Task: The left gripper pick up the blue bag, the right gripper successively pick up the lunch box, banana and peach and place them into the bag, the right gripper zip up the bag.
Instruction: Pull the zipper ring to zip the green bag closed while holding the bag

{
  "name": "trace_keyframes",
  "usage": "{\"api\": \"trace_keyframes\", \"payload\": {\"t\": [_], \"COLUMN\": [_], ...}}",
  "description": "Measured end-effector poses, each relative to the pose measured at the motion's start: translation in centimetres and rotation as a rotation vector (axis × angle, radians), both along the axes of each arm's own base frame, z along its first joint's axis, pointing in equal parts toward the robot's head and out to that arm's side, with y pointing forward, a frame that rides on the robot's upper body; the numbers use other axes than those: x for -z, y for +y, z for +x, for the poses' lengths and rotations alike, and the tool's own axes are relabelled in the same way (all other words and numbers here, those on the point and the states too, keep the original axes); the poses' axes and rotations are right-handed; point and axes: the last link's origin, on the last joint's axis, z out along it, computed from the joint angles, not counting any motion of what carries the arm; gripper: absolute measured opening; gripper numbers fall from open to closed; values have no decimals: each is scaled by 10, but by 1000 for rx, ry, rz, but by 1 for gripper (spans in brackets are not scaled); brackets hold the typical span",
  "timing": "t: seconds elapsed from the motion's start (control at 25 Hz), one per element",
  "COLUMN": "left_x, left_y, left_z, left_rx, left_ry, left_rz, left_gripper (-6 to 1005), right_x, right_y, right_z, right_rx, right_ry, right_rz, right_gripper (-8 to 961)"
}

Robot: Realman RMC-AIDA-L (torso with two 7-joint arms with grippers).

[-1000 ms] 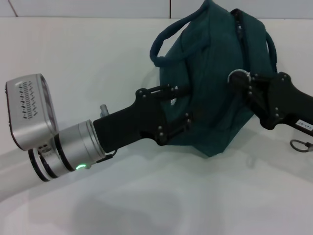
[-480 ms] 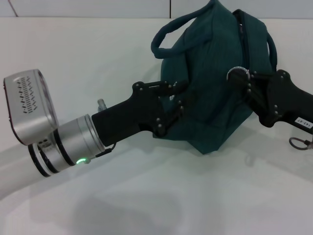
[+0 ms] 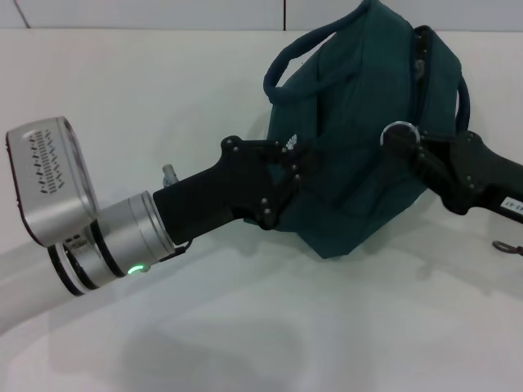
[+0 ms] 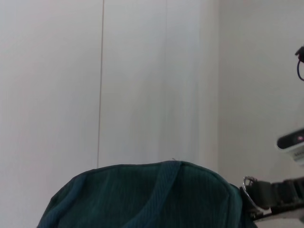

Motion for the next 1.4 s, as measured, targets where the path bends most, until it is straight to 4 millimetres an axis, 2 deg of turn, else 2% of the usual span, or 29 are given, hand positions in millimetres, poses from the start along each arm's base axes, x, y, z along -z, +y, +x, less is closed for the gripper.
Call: {"api": "trace_keyframes", "payload": {"t": [0.28, 0.76, 1.16, 1.4], "left_x": [2, 3, 3, -1], "left_y": [1, 2, 0, -5], "left_z": [-5, -8, -6, -1], "left_rx": [-10, -27, -6, 25], "left_ry": [38, 51, 43, -2], "left_rz": [24, 32, 26, 15], "left_gripper": [53, 39, 0, 66], "right_x": [-20, -41, -41, -34], "right_y": [6, 10, 10, 12], "right_z": [11, 17, 19, 16], "right_rx": [93, 154, 169, 178], "right_ry": [17, 126, 131, 129], "right_rz": [-127, -23, -11, -12], "right_gripper": [41, 43, 42, 42]}}
